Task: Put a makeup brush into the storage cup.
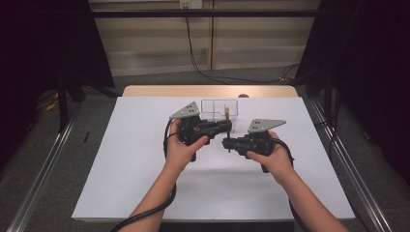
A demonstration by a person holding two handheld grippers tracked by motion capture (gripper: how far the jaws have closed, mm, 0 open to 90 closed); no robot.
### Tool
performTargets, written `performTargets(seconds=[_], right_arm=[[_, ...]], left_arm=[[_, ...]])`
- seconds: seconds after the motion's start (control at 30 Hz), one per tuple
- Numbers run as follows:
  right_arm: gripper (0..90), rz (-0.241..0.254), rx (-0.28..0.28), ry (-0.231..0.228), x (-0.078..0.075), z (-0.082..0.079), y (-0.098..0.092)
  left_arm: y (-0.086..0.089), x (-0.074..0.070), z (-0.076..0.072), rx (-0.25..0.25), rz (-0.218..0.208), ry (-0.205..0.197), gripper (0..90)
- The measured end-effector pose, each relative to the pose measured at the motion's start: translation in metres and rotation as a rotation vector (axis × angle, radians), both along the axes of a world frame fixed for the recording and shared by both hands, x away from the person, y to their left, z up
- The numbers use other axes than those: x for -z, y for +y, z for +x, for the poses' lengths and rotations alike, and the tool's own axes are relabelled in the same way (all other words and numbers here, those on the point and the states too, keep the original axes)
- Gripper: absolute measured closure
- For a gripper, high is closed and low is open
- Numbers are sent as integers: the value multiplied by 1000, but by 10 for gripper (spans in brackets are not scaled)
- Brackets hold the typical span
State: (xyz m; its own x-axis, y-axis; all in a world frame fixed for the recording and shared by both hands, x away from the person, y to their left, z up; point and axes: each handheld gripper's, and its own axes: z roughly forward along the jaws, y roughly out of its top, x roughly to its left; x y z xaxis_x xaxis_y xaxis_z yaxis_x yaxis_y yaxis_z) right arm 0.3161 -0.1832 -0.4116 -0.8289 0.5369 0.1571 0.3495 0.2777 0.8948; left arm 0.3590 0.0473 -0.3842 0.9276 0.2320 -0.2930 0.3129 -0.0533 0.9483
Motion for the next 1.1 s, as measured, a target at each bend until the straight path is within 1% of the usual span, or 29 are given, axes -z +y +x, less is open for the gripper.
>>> performTargets(seconds=[0.43, 0.5, 0.67, 0.77, 0.9, 0.97, 1.07, 1.1], right_arm=[[824, 14, 0, 3, 2, 0, 3], [806, 13, 1, 4, 2, 0, 2], [701, 4, -1, -13, 1, 0, 0], [622, 13, 5, -10, 0, 0, -2], [516, -7, -1, -27, -2, -1, -1], [425, 2, -6, -29, -3, -1, -1], [320, -13, -2, -42, -4, -1, 1], [285, -11, -3, -44, -4, -2, 1]], left_arm=[[-3, -1, -1, 3, 5, -10, 838], [-3, -1, -1, 7, 6, -11, 838], [-1, -4, -1, 7, 11, -19, 838], [1, -5, -1, 6, 15, -23, 838], [2, -6, -1, 6, 16, -25, 837], [3, -6, -1, 4, 15, -25, 837], [3, -6, 0, -2, 15, -26, 837], [4, -6, 0, -2, 15, -26, 837]])
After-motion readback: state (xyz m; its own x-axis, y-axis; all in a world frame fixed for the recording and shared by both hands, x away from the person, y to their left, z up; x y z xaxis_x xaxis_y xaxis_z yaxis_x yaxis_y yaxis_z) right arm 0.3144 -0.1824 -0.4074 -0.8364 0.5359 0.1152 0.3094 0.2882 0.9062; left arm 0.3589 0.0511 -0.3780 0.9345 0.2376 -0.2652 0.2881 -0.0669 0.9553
